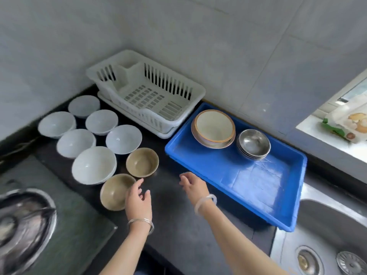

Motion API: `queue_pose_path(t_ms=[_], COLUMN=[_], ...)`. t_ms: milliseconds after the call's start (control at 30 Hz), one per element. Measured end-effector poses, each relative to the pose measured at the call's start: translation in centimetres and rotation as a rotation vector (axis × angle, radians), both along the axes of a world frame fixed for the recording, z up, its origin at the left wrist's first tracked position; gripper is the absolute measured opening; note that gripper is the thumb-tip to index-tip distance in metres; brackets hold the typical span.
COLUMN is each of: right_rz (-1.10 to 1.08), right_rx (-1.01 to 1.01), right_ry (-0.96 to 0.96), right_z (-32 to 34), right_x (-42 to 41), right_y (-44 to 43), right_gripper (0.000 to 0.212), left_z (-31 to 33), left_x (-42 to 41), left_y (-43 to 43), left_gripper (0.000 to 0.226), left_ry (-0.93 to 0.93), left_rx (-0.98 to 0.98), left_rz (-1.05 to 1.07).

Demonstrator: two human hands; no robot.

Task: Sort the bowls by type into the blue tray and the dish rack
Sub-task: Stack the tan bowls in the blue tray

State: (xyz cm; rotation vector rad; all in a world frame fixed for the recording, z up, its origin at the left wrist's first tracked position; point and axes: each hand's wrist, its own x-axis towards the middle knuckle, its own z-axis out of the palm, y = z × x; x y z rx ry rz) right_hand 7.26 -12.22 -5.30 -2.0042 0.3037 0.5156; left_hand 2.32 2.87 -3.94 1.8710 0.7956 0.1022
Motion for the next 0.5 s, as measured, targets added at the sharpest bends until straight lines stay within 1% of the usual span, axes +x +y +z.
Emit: queue_pose_path(t_ms=[67,133,167,233,333,500], right_rz=[0.046,0.078,0.098,0.134,0.157,0.082], right_rx=[-0.012,-0.050,-0.074,-0.118,-0.149,-0.109], right_ry=[0.055,0.102,0.126,0.178,0.204,0.216], right_z=[-0.4,-0.6,-0.6,-0.6,-0.9,-1.5], right_x=[0.7,1.8,2.5,3.7,4.9,5.6], right_y=[2.4,4.4,5.3,6.9,8.9,10.6], right_gripper=[0.028,0.035,0.039,0.049,0.055,0.047], left_z=[-0.6,-1.1,-1.2,-1.5,-2.6,-3.5], left_x=[-1.0,-1.6,-1.8,-2.1,-2.4,-2.7], left_y=[2.0,3.4,4.0,5.0,6.6,7.9], left_gripper=[0.040,0.046,0.049,0.059,0.071,0.062], left_ry=[-0.001,0.004,0.018,0.061,0.091,0.135], left_rx=[0.063,0.168,0.186,0.142,0.037,-0.174], left_rz=[0.119,0.211,0.266,0.355,0.323,0.345])
